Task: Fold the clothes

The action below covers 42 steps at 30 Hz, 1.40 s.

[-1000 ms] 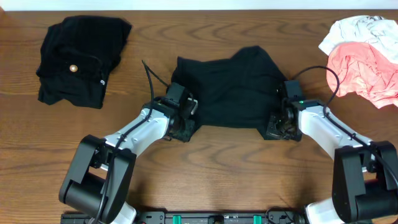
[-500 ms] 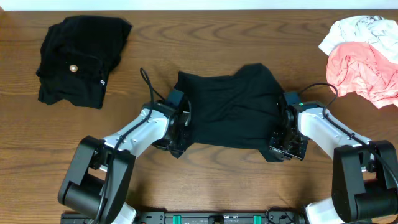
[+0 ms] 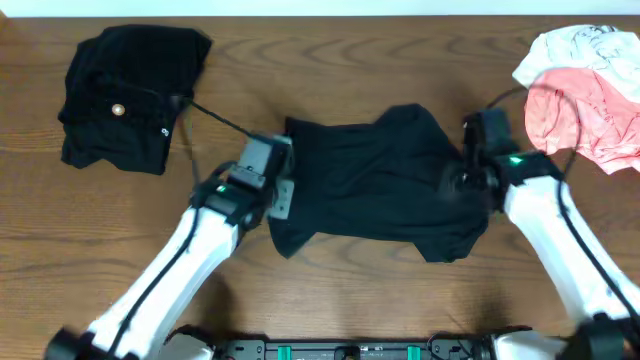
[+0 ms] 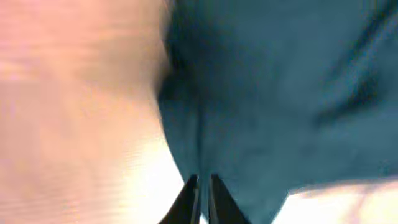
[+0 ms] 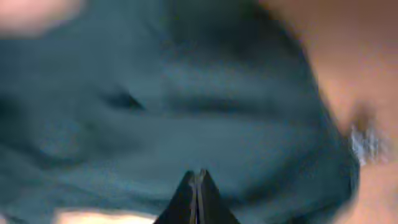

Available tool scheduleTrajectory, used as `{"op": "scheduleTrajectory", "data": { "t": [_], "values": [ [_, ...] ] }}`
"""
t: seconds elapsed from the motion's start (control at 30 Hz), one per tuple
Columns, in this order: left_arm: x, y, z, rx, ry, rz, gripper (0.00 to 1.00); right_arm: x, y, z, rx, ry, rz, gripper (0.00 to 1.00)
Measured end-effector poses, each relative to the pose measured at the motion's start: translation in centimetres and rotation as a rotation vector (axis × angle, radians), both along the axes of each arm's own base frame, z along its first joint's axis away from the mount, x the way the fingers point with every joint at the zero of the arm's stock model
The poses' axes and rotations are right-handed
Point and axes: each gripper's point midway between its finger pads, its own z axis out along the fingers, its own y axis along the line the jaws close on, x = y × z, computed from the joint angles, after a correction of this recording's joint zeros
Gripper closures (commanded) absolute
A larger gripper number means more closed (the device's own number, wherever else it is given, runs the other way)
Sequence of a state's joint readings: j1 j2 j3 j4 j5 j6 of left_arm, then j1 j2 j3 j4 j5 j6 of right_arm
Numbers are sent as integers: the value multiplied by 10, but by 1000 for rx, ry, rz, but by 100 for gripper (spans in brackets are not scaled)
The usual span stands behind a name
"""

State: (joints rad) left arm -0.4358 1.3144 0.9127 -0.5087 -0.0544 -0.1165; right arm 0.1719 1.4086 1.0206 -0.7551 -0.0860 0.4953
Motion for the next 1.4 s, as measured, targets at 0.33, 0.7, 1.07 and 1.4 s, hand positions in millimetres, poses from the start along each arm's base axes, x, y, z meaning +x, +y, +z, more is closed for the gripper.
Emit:
{"op": "scheduleTrajectory", "data": {
  "t": [0.33,0.7,1.07,1.4],
  "values": [
    [71,-22,26,-58,-262,-20,49,70,7,23,-33,-283,68,98],
    [115,-24,-60,-103,-180,-22,24,121,15,-38,-59,-313,113,50],
    [131,-20,-66,-187,-201,-31,20,138,23,-59,-38,-344,133,48],
    [126,-34,-104,-233,-110,-82,28,138,24,-58,-31,-344,138,51]
  ]
}}
